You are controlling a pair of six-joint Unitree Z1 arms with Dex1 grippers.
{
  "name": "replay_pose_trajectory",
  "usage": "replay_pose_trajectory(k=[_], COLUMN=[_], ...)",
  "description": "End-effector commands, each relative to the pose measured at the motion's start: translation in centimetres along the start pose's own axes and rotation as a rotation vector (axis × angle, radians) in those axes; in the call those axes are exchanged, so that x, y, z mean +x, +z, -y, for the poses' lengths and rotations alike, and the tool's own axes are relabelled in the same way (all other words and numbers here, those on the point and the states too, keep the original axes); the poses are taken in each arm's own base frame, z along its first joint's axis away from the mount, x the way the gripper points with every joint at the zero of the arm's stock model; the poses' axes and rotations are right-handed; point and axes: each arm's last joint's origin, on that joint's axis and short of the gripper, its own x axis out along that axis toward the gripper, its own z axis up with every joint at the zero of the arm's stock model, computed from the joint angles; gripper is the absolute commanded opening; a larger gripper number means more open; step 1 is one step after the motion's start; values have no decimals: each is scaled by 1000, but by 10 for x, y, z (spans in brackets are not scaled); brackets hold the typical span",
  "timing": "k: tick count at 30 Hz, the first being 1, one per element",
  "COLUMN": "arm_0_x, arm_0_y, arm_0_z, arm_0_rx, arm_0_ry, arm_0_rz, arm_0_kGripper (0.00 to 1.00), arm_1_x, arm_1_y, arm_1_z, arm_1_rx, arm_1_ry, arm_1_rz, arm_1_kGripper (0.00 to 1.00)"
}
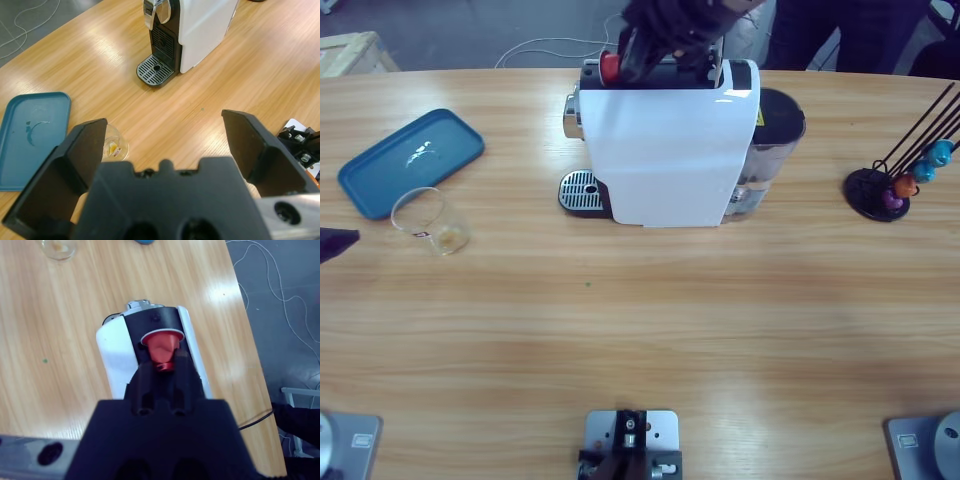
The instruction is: Pour coffee
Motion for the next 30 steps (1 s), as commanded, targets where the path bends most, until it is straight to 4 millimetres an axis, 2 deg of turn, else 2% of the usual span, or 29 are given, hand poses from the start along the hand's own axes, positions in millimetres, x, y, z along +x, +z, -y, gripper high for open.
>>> replay_pose_trajectory(k=[1, 2, 3, 4, 10, 11, 12, 13, 14, 15, 16, 19, 20, 22, 25, 27, 30], arm_0_x=[2, 2, 2, 2, 2, 1, 1, 1, 0, 0, -1, -2, -3, -4, -4, -3, -3], arm_0_y=[-12, -12, -13, -13, -13, -13, -14, -14, -14, -14, -13, -11, -10, -9, -12, -12, -11], arm_0_z=[2, 2, 2, 2, 2, 2, 2, 2, 2, 2, 2, 2, 2, 2, 2, 2, 2], arm_0_rx=[9, 9, 9, 9, 9, 9, 9, 8, 8, 8, 9, 11, 11, 10, 3, -1, -3], arm_0_ry=[-17, -17, -17, -17, -15, -15, -15, -15, -14, -13, -12, -11, -10, -10, -10, -12, -13], arm_0_rz=[-29, -29, -28, -27, -27, -26, -25, -23, -22, -20, -16, -7, -4, 3, 1, -3, -3], arm_0_kGripper=[991, 991, 991, 991, 991, 991, 991, 991, 991, 991, 991, 991, 991, 988, 982, 982, 982], arm_1_x=[28, 26, 24, 20, -14, -22, -32, -46, -55, -63, -71, -96, -103, -119, -140, -144, -150], arm_1_y=[-15, -15, -14, -13, 0, 5, 12, 22, 29, 33, 34, 27, 20, 1, -43, -63, -68], arm_1_z=[-4, -3, -3, -3, -1, -3, -6, -12, -19, -26, -31, -49, -57, -67, -85, -84, -68], arm_1_rx=[5, 7, 6, 5, -3, -5, -12, -26, -31, -24, -8, 95, 199, 383, 662, 818, 964], arm_1_ry=[41, 33, 25, 19, -31, -38, -38, -27, -11, 13, 42, 43, 15, -26, -83, -159, -301], arm_1_rz=[-66, -67, -63, -55, 6, 26, 48, 78, 91, 85, 80, 105, 90, 54, 81, 137, 236], arm_1_kGripper=[470, 732, 932, 997, 1000, 975, 827, 546, 335, 77, 0, 0, 0, 0, 0, 0, 0])
